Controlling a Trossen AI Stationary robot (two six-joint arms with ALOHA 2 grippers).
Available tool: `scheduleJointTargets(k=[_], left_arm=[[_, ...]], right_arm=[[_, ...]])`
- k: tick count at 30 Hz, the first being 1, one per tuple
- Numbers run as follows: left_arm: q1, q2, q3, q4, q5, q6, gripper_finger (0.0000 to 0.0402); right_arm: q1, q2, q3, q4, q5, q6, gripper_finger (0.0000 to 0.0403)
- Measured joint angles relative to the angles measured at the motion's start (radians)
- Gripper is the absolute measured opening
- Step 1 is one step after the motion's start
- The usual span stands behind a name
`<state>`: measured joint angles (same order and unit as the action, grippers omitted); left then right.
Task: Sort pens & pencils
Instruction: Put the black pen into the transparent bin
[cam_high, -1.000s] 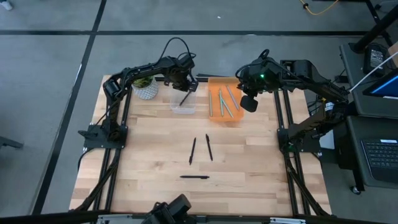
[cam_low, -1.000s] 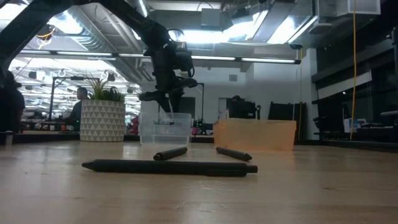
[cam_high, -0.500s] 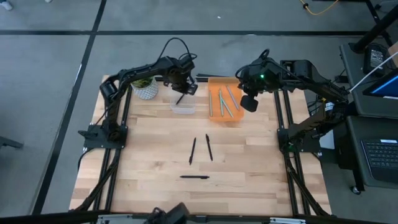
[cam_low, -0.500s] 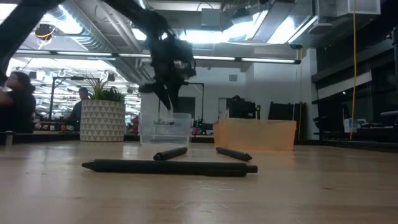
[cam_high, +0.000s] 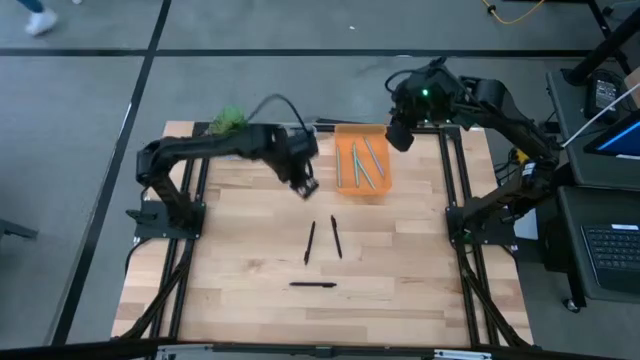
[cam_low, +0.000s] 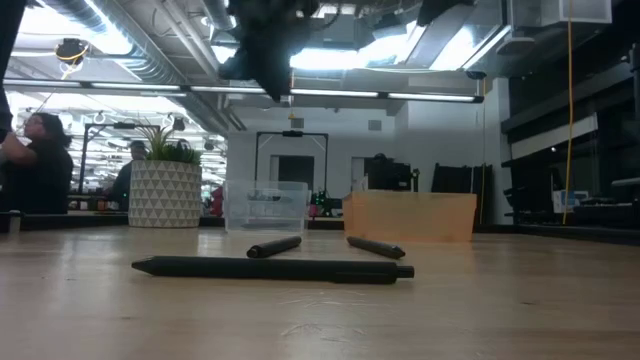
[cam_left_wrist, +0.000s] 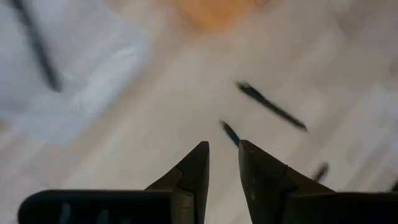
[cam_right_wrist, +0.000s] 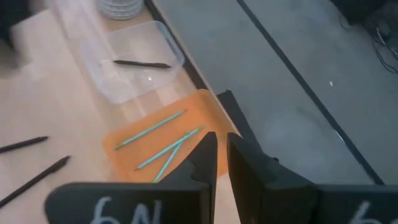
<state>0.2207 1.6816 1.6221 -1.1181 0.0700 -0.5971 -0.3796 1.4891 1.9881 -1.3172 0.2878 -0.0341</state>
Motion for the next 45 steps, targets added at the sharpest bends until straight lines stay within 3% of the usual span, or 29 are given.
scheduleJointTargets(k=[5,13,18,24,31,37,45], left_arm=[[-0.141,0.066,-0.002,-0.005,-0.049,-0.073,0.008],[-0.252,0.199,-0.007,0.106,-0.05,-0.274,0.008],[-0.298,0.261,-0.006,0.127,-0.11,-0.426,0.008],[-0.324,0.308,-0.006,0.15,-0.112,-0.61,0.008],[-0.341,0.311,-0.006,0.158,-0.158,-0.857,0.008],[-0.35,0.33,-0.004,0.205,-0.159,-0.887,0.008],[-0.344,0.392,-0.007,0.168,-0.077,-0.866,0.008]], right_arm=[[-0.062,0.0,0.0,0.006,-0.01,0.006,0.0039],[-0.099,0.001,0.0,0.012,-0.076,0.005,0.004],[-0.125,0.001,0.0,0.019,-0.058,-0.053,0.004],[-0.21,0.001,0.0,0.077,-0.028,-0.145,0.004],[-0.313,0.001,0.0,0.1,-0.028,-0.187,0.0039],[-0.371,0.001,0.0,0.13,-0.093,-0.188,0.0039],[-0.39,0.0,0.0,0.14,-0.14,-0.218,0.0039]])
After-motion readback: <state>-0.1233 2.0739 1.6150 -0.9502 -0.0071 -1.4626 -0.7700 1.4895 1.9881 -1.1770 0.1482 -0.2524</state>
